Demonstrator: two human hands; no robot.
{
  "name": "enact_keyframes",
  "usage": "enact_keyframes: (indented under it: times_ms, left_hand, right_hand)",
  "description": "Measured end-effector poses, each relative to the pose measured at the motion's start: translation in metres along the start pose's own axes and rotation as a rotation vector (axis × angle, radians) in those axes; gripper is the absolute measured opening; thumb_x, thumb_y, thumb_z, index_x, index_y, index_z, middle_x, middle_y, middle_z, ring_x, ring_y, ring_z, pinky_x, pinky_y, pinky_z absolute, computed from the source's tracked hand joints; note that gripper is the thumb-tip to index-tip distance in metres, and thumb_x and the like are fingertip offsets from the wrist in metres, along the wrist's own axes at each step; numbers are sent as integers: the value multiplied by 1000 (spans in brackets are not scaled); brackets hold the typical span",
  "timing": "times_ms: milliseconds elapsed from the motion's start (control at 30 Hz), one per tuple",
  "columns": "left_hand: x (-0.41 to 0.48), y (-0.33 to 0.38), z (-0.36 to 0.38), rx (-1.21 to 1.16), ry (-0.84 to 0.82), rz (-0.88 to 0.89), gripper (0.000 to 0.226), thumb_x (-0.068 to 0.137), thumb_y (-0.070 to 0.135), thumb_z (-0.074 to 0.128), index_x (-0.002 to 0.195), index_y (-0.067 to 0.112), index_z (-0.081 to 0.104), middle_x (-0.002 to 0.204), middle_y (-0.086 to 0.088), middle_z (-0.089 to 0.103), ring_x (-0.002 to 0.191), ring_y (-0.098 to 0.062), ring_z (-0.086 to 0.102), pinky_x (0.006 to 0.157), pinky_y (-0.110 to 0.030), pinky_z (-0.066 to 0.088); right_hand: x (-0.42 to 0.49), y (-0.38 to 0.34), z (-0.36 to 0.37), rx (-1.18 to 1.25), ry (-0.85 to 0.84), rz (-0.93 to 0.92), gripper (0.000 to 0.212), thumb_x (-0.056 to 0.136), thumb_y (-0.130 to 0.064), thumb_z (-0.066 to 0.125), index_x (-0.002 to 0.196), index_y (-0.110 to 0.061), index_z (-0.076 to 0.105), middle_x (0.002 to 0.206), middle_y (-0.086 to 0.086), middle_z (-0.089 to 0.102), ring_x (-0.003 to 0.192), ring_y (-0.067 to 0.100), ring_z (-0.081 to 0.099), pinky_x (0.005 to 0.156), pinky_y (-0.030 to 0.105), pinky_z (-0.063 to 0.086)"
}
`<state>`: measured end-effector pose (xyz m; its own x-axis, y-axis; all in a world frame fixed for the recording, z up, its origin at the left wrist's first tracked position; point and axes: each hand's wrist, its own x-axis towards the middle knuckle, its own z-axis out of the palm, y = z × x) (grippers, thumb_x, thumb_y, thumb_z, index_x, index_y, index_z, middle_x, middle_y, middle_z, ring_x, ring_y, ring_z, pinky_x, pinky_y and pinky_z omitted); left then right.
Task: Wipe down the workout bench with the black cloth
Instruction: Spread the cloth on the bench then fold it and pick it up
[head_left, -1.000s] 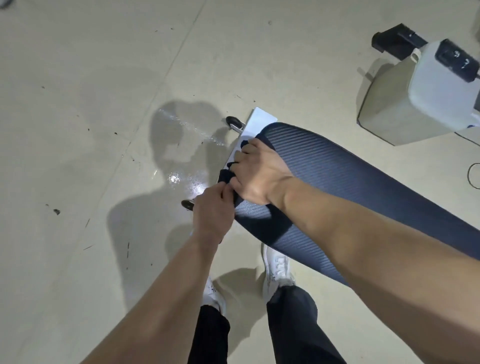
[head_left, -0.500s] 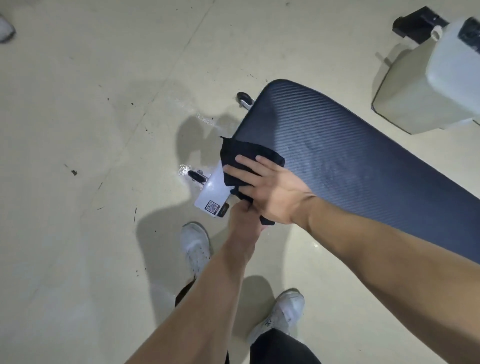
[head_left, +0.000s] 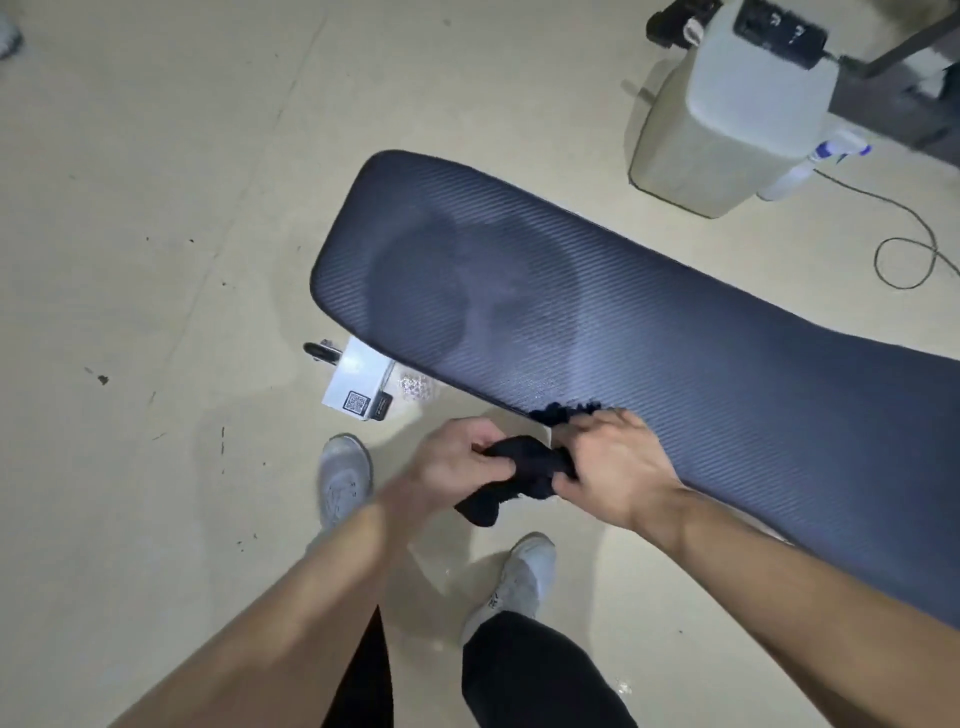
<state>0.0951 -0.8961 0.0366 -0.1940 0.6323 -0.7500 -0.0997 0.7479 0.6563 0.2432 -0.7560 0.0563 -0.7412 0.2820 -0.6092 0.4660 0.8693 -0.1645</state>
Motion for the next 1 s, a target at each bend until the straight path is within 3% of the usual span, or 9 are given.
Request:
enact_keyframes:
  times_ms: [133,200,267,400,500,667,800,933,1000]
  left_hand:
    - [-14,51,-25,154,-23,107,15,77,8,75,75,9,61,90,-5,68,67,-3,58,64,-13,41]
    - [-13,72,-30,223,9,176,28,71,5,78,63,18,54,115,7,65,91,10,59,79,-9,37]
    - [-12,95,-35,265,7,248,37,68,5,82,58,21,49,122,15,63,103,13,60,81,-10,38]
    - [-9,138,-51,361,2,335,41,67,23,84,61,16,44,81,11,70,65,-8,60,58,-28,42]
    - [-5,163,-63,454,-47,362,45,68,31,85,67,12,44,56,12,46,54,-9,39,53,-27,30]
    - [2,179,-74,341,-105,233,27,93,38,63,82,14,60,62,17,48,60,-7,42,56,-16,35]
    - [6,191,-75,661,-137,277,14,96,33,62,103,30,73,77,27,67,75,7,60,71,-13,41]
    - [10,210,-83,787,-13,311,13,93,34,66,82,31,71,58,16,63,52,1,58,54,-13,38]
    - [13,219,-84,826,79,387,13,89,35,71,77,32,68,70,9,63,64,-6,60,63,-22,39]
  right_hand:
    - [-17,22,-28,471,61,60,33,76,-44,73,70,-31,43,84,-15,52,87,14,52,72,29,33]
    - [-21,24,-49,596,89,63,39,70,-40,80,62,-28,43,85,-14,55,82,8,54,68,32,42]
    - [-25,25,-69,677,152,99,41,69,-37,82,61,-23,44,76,-9,60,69,9,55,61,31,44]
    - [-24,37,-100,765,217,188,38,73,-32,79,64,-19,45,54,-13,55,50,7,48,50,25,33]
    - [-26,50,-119,693,312,181,36,77,-33,79,67,-26,45,69,-9,57,62,6,52,55,26,32]
    - [-36,73,-136,524,267,283,29,83,-40,71,75,-28,45,75,-8,59,71,18,55,61,34,38]
    - [-47,88,-132,577,178,329,34,77,-52,77,84,-30,52,79,-9,63,75,15,59,66,36,47]
    - [-58,104,-129,665,89,329,23,86,-30,76,79,-24,55,72,-9,60,67,14,56,58,24,39]
    - [-64,112,-128,783,161,342,22,88,-21,74,79,-22,55,72,-6,64,65,15,56,57,22,40]
